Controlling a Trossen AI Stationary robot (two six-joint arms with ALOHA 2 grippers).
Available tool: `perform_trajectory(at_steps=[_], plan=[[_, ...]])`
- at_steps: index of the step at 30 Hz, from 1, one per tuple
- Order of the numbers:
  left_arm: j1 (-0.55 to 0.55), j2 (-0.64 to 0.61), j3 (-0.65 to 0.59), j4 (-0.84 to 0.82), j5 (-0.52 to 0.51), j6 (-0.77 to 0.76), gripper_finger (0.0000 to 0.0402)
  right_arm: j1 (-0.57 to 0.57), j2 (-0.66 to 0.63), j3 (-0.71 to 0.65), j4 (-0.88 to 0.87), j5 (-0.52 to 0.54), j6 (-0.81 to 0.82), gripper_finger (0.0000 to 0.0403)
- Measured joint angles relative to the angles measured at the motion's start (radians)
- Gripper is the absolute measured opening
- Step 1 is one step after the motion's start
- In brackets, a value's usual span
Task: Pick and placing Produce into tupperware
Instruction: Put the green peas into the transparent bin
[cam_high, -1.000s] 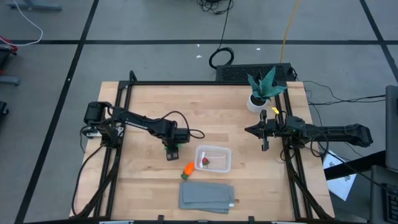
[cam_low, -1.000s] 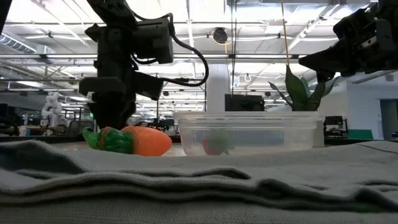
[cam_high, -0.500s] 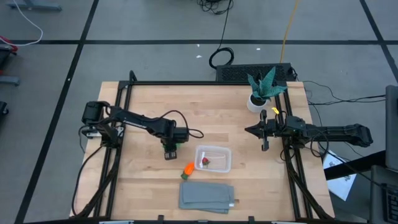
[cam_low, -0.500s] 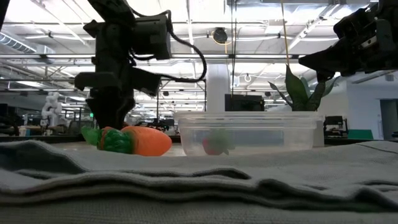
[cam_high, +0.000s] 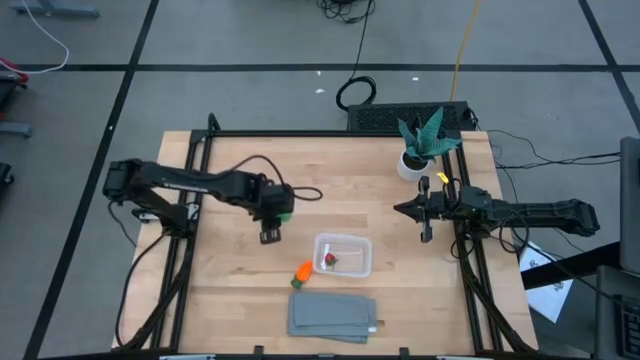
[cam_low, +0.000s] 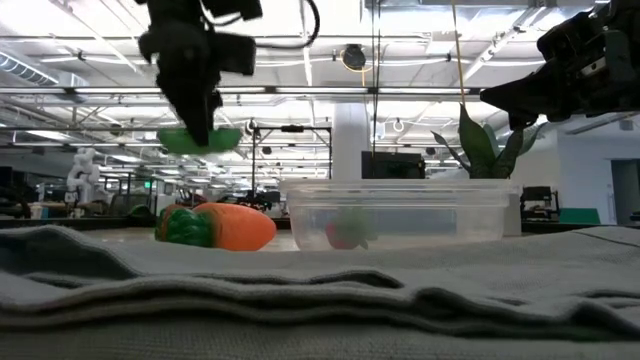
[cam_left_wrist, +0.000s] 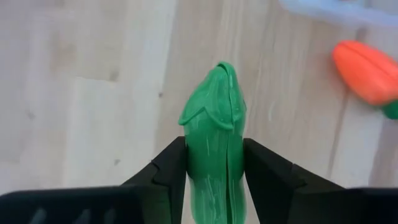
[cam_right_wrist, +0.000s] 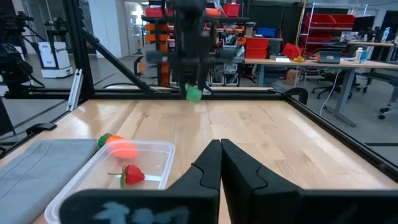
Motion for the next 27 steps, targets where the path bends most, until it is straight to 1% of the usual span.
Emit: perform_trajectory(at_steps=[3,5,8,11,15,21,27], plan=[[0.017,-0.010,0.066,-0.066,-0.007,0.032,0.0133,0.000,0.000,0.000,0.000,0.000,0.002,0.0000],[0.029,-0.014,0.113,-0.124,-0.034,0.042,0.0133,0.000,0.000,0.000,0.000,0.000,0.002,0.0000],[0.049,-0.014,0.163,-0.139,-0.046,0.054,0.0134,0.000,0.000,0.000,0.000,0.000,0.003,0.0000],[0.061,-0.013,0.187,-0.147,-0.047,0.056,0.0134,0.000,0.000,0.000,0.000,0.000,0.004,0.0000],[0.070,-0.011,0.189,-0.146,-0.047,0.058,0.0134,0.000,0.000,0.000,0.000,0.000,0.007,0.0000],[0.071,0.011,0.189,-0.086,-0.041,0.064,0.0134,0.000,0.000,0.000,0.000,0.000,0.007,0.0000],[0.071,0.078,0.189,0.029,0.071,0.084,0.0134,0.000,0.000,0.000,0.003,0.000,0.006,0.0000]])
